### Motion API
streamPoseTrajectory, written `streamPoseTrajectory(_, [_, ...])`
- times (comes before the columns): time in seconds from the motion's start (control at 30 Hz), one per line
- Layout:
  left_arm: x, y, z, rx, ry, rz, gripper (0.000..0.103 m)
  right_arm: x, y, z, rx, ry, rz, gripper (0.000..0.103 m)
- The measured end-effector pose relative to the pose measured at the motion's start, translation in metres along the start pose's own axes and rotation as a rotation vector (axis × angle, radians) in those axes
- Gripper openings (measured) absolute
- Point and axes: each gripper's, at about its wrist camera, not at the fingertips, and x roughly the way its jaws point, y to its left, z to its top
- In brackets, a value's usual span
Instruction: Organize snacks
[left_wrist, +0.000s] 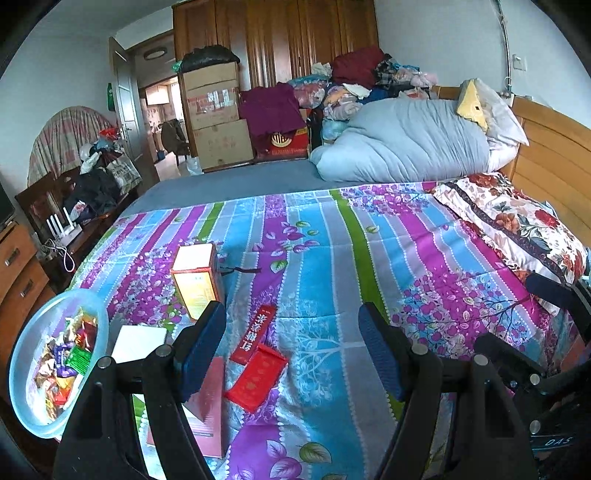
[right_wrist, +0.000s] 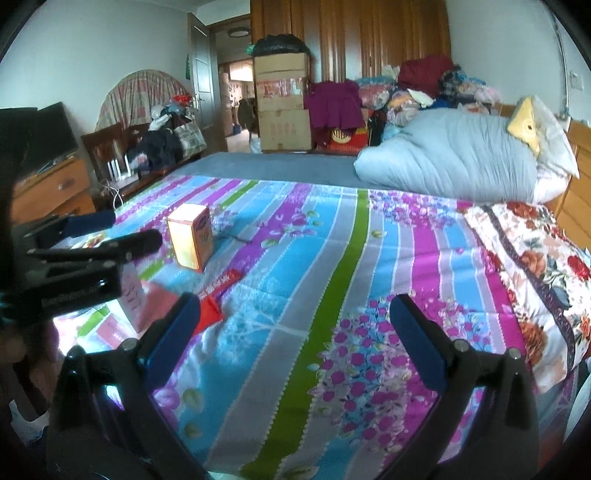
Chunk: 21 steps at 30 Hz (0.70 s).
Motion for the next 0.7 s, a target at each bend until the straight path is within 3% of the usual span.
streamPoseTrajectory(0.4, [0.060, -0.009, -0.023, -0.007, 0.126, -0.031, 0.075, 0.036, -0.016, -0.022, 0.039, 0.092, 0.013, 0.103])
streamPoseTrajectory(0.7, [0.160, -0.020, -0.085, -0.011, 0.344, -0.069, 0.075, 0.112, -0.035, -0.071, 0.073, 0.274, 0.012, 0.103])
